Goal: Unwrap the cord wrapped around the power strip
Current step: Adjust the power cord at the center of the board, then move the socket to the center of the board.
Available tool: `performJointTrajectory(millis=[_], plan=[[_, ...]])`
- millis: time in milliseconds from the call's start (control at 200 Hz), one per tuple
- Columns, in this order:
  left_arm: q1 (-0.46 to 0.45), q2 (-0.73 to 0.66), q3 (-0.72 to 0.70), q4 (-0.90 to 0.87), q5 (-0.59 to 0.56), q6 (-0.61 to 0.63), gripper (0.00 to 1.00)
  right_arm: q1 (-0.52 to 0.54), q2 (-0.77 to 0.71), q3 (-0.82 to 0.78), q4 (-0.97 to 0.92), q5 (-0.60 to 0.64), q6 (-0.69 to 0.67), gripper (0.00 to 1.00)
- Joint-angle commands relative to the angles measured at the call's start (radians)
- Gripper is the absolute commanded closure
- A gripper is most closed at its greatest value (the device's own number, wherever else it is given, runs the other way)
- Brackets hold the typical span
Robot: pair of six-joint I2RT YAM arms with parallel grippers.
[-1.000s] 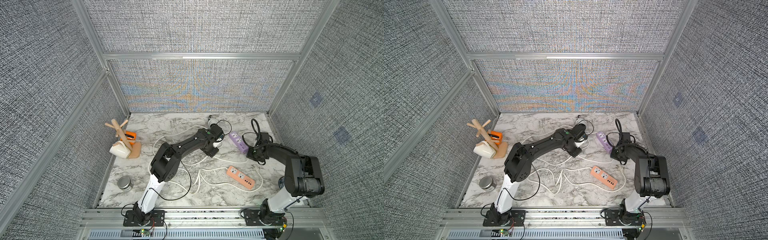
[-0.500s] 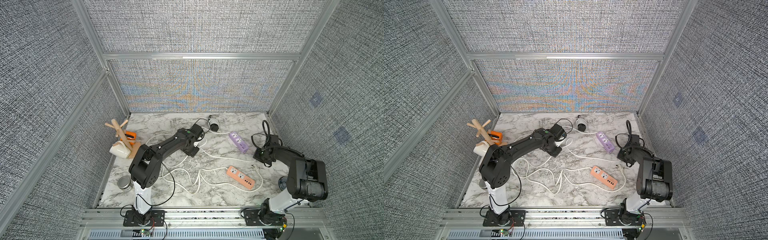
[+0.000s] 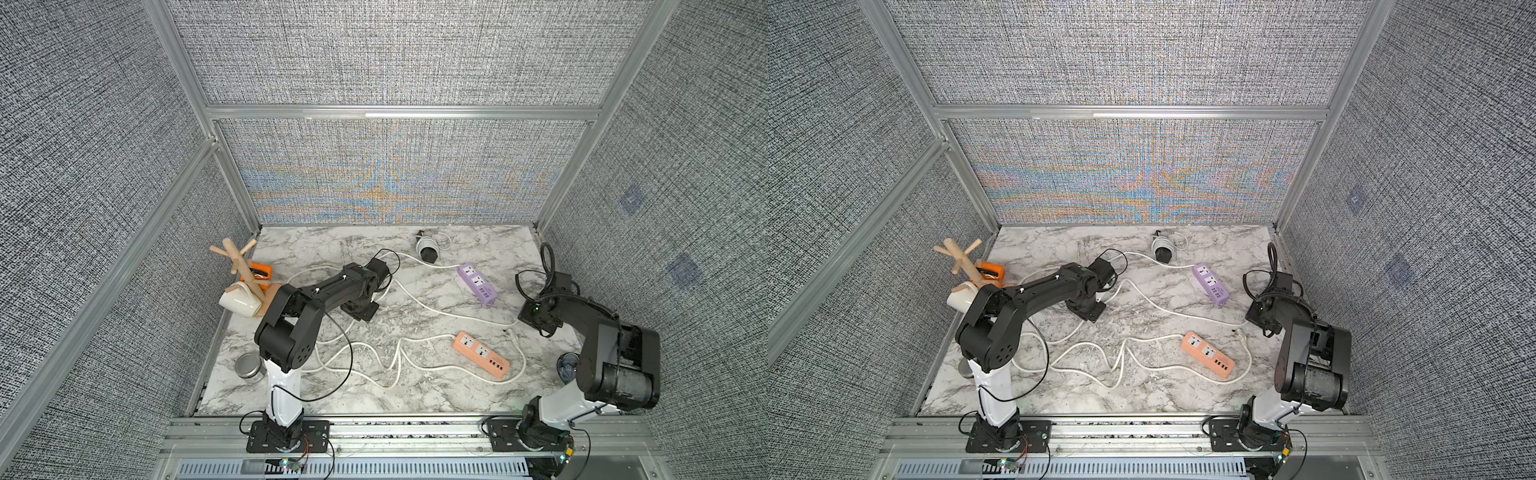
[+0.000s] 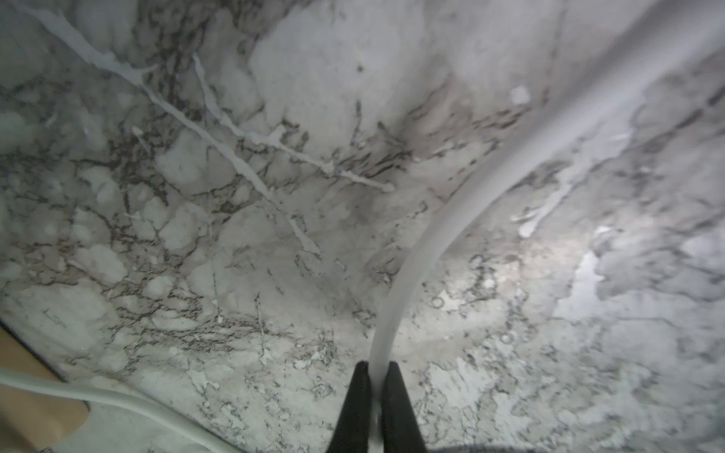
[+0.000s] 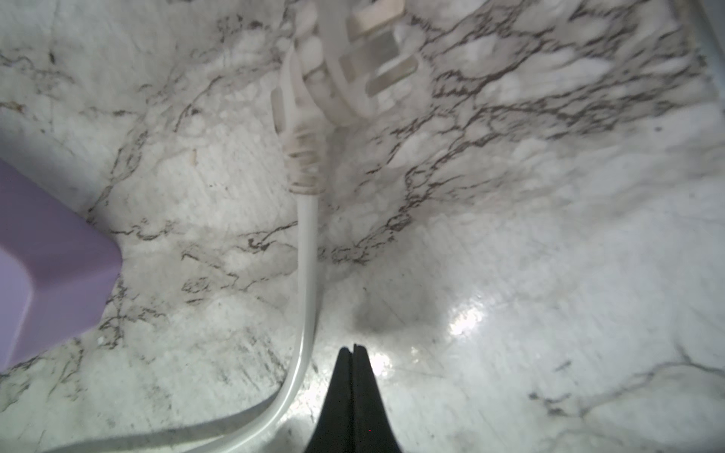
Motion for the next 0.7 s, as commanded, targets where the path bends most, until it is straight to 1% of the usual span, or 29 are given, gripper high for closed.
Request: performJointTrajectory(millis=[0,80,145,195,235,275,375,525,596,691], plan=[[0.000,0.011,0.029,-0.022,-0.033,-0.017,0.86,0.017,-0.031,0.024,-0.005,-0.041,-0.024,0.99],[0.000,0.014,0.059,-0.028,-0.040,-0.014,0.69,0.059,-0.066,0.055,-0.026,-0.068,-0.045,0.94],[0.000,0.017,0.083,-0.039,-0.053,-0.012,0.57,0.103,-0.091,0.086,-0.035,-0.098,-0.055,0.88],[0.000,0.017,0.098,-0.044,-0.060,-0.006,0.45,0.138,-0.094,0.116,-0.041,-0.117,-0.057,0.84],[0.000,0.016,0.107,-0.049,-0.064,-0.002,0.40,0.171,-0.089,0.140,-0.047,-0.122,-0.054,0.80],[0.000,0.014,0.119,-0.055,-0.069,0.002,0.36,0.204,-0.080,0.167,-0.052,-0.122,-0.049,0.79],[0.000,0.003,0.142,-0.071,-0.083,0.007,0.30,0.302,-0.043,0.223,-0.058,-0.114,-0.027,0.78],[0.000,-0.030,0.156,-0.077,-0.091,0.013,0.25,0.432,0.029,0.263,-0.023,-0.160,0.021,0.79],[0.000,-0.043,0.161,-0.072,-0.087,0.015,0.23,0.457,0.072,0.271,0.002,-0.179,0.042,0.80],[0.000,-0.061,0.166,-0.058,-0.070,0.019,0.19,0.456,0.128,0.278,0.028,-0.178,0.057,0.80]])
